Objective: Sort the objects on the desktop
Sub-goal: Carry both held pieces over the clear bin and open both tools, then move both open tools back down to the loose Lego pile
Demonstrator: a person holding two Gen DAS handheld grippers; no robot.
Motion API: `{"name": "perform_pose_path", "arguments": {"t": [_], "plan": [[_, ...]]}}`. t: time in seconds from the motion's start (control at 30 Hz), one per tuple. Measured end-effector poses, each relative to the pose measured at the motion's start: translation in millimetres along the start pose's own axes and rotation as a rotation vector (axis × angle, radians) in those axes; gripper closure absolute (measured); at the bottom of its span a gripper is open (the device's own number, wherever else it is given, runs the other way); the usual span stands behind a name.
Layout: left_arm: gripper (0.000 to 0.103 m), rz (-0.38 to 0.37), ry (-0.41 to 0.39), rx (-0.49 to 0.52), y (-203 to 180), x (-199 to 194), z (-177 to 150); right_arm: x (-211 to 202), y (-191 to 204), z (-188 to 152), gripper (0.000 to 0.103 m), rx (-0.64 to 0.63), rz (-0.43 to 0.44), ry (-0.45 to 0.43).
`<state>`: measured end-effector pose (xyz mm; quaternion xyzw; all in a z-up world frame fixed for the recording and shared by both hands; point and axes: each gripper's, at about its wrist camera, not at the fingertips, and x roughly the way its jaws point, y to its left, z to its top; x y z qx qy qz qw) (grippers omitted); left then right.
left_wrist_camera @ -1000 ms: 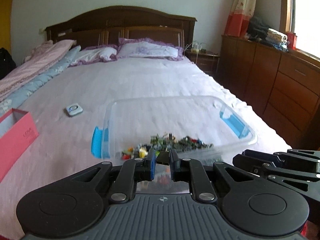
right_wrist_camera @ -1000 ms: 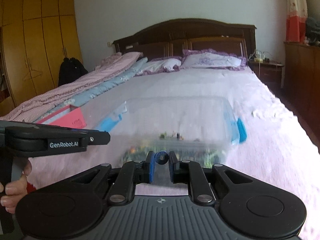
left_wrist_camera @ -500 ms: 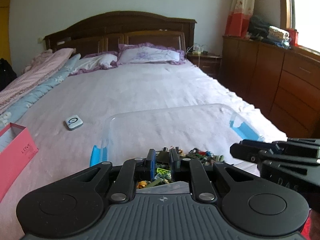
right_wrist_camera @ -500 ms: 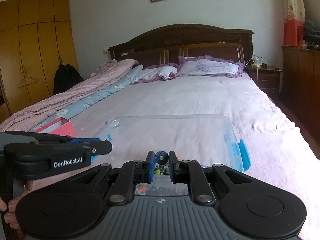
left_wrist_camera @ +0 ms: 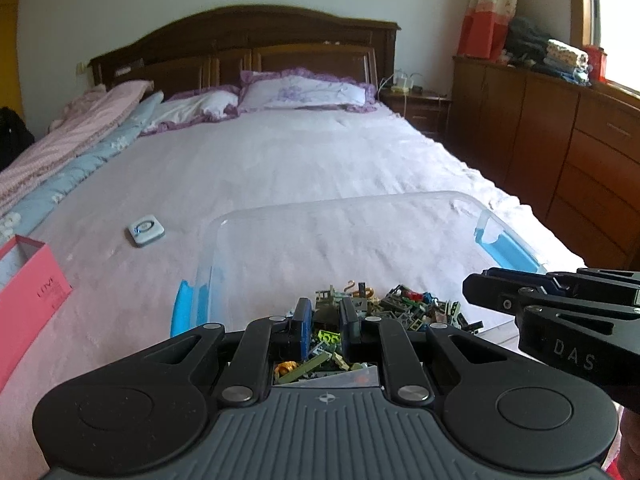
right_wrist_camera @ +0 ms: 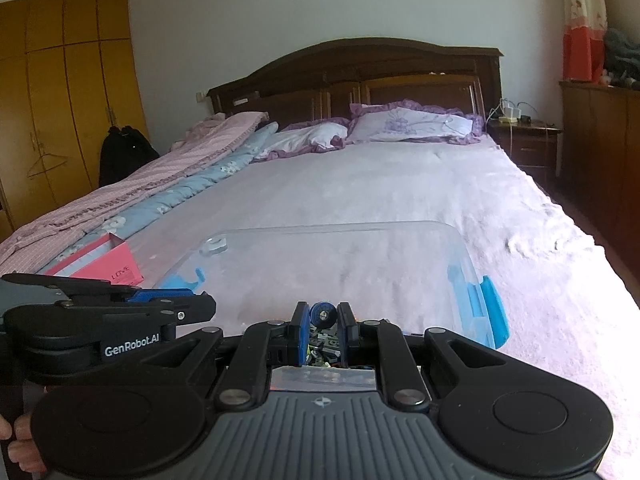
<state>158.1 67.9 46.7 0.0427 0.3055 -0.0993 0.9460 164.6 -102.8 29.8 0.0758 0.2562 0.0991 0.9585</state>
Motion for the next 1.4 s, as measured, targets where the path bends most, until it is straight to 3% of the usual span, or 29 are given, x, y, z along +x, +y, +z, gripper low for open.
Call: {"name": "perform_pose_path", "arguments": {"t": [0.1,0.2,0.27,0.4,0.47,0.67,0.83,1.13,1.27,1.4], "plan": [[0.083,0.01,0.002,-0.009,3,-2,0,6,-2,1,0.086,0.008,-0.005,0.027],[0.078,0.019,0.004,-0.019,5,-3,0,10,-2,1,0.078,0.004,-0.023,0.046],[0.068,0.026,0.005,-0.025,7,-5,0,8,0,0,0.076,0.0,-0.027,0.041],[0.061,0.039,0.004,-0.035,9,-10,-2,-4,2,-4,0.072,0.004,-0.024,0.027],[0.044,0.045,-0.001,-0.036,10,-17,-4,-11,4,-7,0.069,0.0,-0.021,0.026],[0.03,0.051,-0.006,-0.039,14,-50,-31,-43,6,-22,0.067,-0.039,-0.024,0.034],[0.029,0.075,0.051,-0.013,19,-71,-70,-74,3,-50,0.066,-0.053,-0.011,0.073],[0.028,0.1,0.23,0.004,24,-75,-139,-97,14,-124,0.067,-0.155,0.006,0.263],[0.028,0.096,0.258,0.032,21,-76,-151,-98,28,-152,0.076,-0.162,0.028,0.354],[0.028,0.083,0.258,0.053,14,-80,-158,-97,37,-162,0.078,-0.182,0.034,0.364]]}}
